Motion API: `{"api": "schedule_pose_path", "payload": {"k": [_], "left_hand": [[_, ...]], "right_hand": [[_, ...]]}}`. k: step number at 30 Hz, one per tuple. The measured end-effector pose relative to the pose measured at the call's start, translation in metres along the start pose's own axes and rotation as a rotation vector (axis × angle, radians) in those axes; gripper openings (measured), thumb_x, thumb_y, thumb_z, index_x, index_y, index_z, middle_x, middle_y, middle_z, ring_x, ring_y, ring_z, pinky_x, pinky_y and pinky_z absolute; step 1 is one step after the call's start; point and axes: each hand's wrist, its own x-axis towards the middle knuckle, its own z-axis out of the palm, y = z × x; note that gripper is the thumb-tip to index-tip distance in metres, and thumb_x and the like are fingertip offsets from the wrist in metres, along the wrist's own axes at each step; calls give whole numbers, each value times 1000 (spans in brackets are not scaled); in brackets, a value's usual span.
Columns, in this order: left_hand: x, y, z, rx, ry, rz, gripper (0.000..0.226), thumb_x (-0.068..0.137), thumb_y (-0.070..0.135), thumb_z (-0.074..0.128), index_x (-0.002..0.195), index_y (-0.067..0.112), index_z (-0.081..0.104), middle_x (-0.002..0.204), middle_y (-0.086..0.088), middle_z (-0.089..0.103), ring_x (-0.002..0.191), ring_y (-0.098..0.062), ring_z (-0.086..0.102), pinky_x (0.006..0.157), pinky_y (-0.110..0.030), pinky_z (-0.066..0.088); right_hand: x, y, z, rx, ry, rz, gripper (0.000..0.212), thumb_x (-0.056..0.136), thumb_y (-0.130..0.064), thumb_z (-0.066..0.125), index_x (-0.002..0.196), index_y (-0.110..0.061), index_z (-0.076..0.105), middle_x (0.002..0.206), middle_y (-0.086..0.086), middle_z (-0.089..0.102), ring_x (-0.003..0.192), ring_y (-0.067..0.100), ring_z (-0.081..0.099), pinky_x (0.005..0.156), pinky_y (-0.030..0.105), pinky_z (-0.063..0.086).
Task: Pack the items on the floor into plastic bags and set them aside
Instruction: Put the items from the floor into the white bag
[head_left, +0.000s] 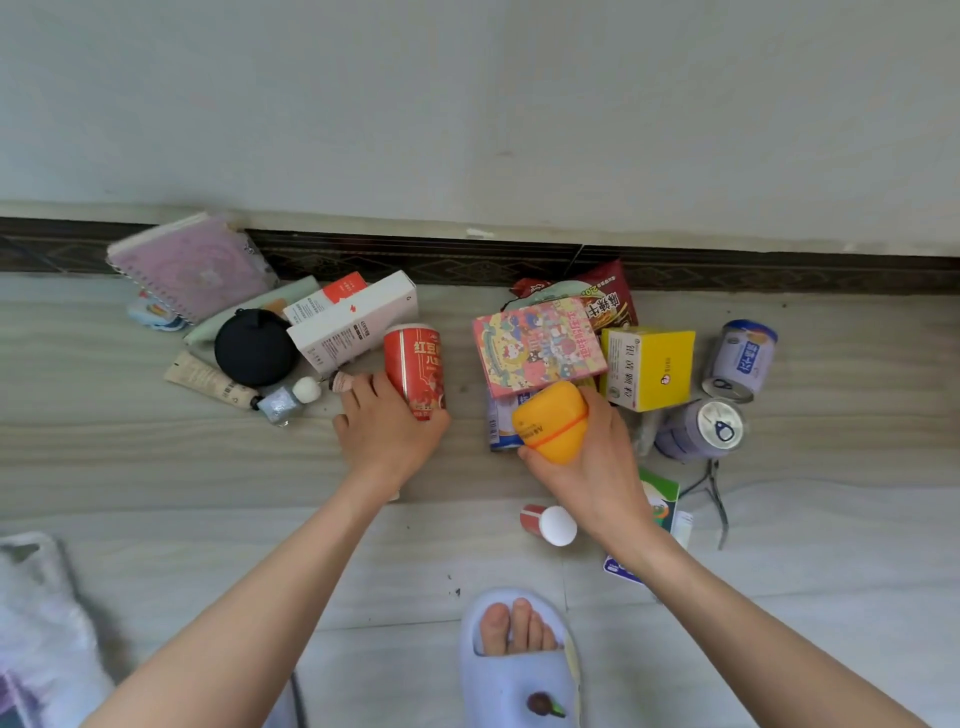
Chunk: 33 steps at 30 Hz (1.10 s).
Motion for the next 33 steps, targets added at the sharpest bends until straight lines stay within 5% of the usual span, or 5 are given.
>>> {"api": "schedule_pose_path", "payload": {"k": [26, 33], "left_hand": [[3, -17, -13, 452, -12, 53, 85, 73, 79, 35, 107, 5, 59, 113, -15, 58, 108, -31, 50, 91, -38, 34], [1, -19, -16, 374, -59, 64, 73, 72, 80, 33, 78, 14, 62, 78, -7, 63, 83, -26, 60, 80, -34, 42]], "right_hand": [[-9, 6, 7, -8, -27, 13, 85, 68, -40, 74, 137, -20, 29, 131, 5, 42, 119, 22, 39, 90, 34, 38], [-9, 6, 5, 3, -20, 29, 87, 68, -42, 75, 138, -20, 27, 132, 6, 42, 120, 22, 39, 91, 35, 39]]}}
